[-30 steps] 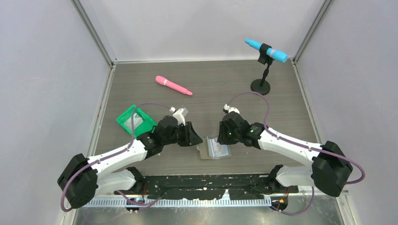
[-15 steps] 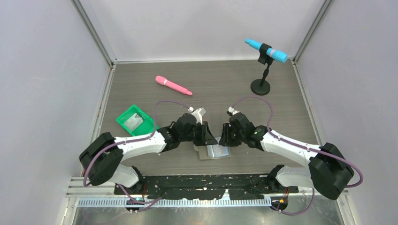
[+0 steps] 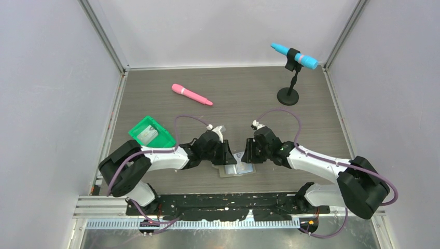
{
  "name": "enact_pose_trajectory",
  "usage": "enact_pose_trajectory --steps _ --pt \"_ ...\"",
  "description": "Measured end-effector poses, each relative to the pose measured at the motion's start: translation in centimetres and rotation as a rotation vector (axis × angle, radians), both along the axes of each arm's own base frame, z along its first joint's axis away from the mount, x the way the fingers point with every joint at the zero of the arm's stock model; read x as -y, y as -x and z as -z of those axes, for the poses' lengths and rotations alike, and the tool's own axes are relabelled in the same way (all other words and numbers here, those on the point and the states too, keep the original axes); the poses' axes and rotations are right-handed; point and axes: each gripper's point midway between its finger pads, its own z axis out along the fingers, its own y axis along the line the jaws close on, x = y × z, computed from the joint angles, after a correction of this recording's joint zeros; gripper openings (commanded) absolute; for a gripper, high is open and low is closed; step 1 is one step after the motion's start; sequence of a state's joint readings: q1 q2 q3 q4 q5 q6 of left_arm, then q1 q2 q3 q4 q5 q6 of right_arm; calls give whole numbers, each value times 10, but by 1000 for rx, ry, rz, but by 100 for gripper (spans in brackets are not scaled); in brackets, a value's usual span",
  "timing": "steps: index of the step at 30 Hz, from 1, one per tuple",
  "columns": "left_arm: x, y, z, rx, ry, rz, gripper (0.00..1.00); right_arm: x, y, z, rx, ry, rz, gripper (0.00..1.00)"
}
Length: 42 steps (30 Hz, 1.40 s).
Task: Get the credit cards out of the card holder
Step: Remove the credit card from the card holder.
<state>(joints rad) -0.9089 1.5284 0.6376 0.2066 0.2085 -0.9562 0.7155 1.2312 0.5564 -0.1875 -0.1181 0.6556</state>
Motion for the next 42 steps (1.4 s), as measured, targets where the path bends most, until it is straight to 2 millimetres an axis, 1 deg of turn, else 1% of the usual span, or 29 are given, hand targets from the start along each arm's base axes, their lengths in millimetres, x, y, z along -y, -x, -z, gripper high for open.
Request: enact_pose_trajectory --steps 4,8,18,27,34,38,42 --pt "-1 -1 8 8 -1 -5 32 7 6 17 -37 29 6 34" --pt "-5 0 16 6 -14 -12 32 5 3 16 -21 19 9 36" --pt "-1 -5 20 37 9 -13 33 7 3 17 -7 8 16 35" --pt "0 -6 19 37 48 -33 31 7 4 19 4 -20 30 30" --pt "1 -7 20 1 106 -62 30 7 4 19 5 -33 42 26" --pt "3 -8 19 -5 123 -69 25 7 4 20 2 -36 46 26" --pt "4 -9 18 -15 139 -74 15 7 4 20 -1 -40 52 27"
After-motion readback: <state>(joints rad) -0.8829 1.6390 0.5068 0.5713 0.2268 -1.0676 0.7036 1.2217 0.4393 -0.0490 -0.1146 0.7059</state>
